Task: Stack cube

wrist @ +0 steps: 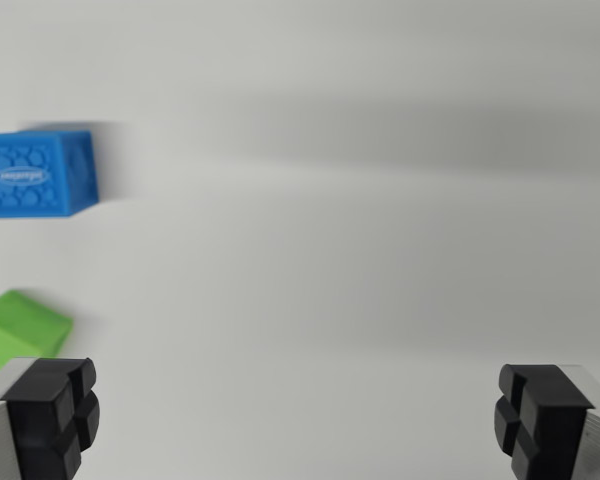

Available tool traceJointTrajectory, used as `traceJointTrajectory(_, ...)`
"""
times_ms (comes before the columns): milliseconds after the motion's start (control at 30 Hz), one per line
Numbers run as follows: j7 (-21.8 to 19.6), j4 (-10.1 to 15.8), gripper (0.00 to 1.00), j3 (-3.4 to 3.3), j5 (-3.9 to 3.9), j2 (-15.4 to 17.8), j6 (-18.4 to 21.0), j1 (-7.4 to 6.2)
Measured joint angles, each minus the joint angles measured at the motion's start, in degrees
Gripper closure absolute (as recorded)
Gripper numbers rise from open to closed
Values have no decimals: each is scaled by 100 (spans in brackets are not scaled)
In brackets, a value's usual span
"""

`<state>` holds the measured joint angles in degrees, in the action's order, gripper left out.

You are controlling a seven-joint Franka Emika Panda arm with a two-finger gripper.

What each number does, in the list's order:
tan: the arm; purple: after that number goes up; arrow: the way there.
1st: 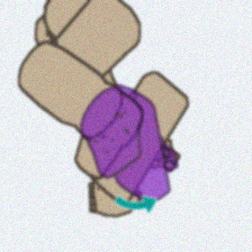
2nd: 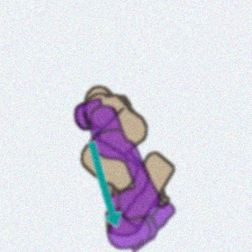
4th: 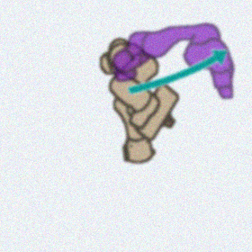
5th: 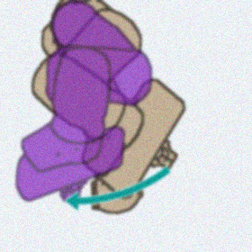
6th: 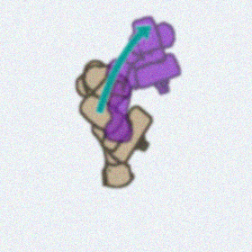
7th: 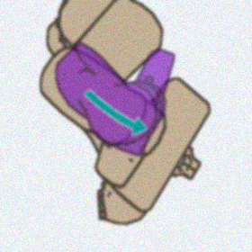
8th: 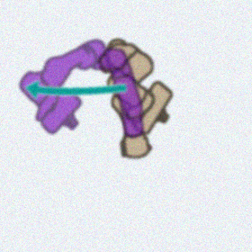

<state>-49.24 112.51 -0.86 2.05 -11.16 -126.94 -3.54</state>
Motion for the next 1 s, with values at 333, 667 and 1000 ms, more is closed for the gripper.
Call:
traceJointTrajectory(333,-170,34,0,47,0,-235,-221,-142)
traceJointTrajectory(667,-367,47,0,93,0,-530,-473,-308)
traceJointTrajectory(1000,-568,13,0,136,0,-868,-717,-485)
